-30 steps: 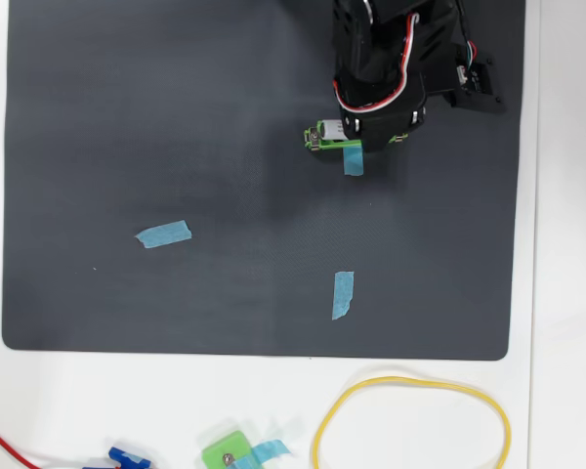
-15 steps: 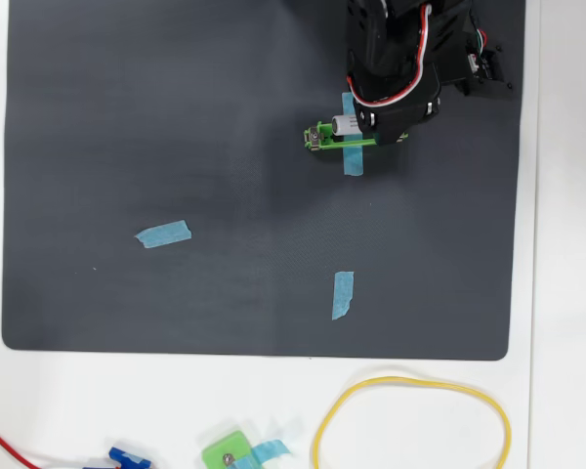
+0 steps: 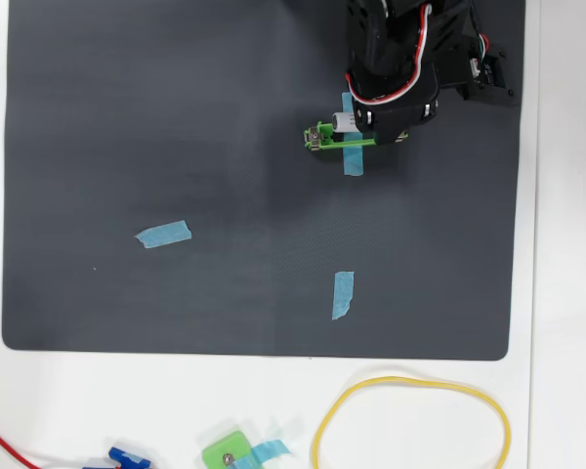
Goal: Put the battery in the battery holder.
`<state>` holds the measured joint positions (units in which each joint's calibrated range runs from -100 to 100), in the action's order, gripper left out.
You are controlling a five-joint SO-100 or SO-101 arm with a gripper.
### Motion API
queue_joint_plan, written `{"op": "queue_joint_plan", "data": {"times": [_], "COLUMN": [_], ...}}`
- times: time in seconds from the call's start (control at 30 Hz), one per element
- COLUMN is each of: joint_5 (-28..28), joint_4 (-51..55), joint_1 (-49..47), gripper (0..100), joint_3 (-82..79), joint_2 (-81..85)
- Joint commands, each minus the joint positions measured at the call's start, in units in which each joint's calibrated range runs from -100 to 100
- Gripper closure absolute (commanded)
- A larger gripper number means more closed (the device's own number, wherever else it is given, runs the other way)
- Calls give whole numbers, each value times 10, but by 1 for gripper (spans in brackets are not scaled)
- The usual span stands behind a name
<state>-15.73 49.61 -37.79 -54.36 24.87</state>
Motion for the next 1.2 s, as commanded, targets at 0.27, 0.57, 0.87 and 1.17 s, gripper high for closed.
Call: {"op": "queue_joint_plan", "data": {"times": [0.27, 0.57, 0.87, 1.17], "joint_5": [-13, -23, -30, -27], "joint_4": [-2, -7, -8, -8], "joint_1": [-3, -3, -19, -16], "gripper": [100, 100, 100, 100], "joint_3": [11, 11, 18, 18], "joint_2": [20, 20, 20, 18]}}
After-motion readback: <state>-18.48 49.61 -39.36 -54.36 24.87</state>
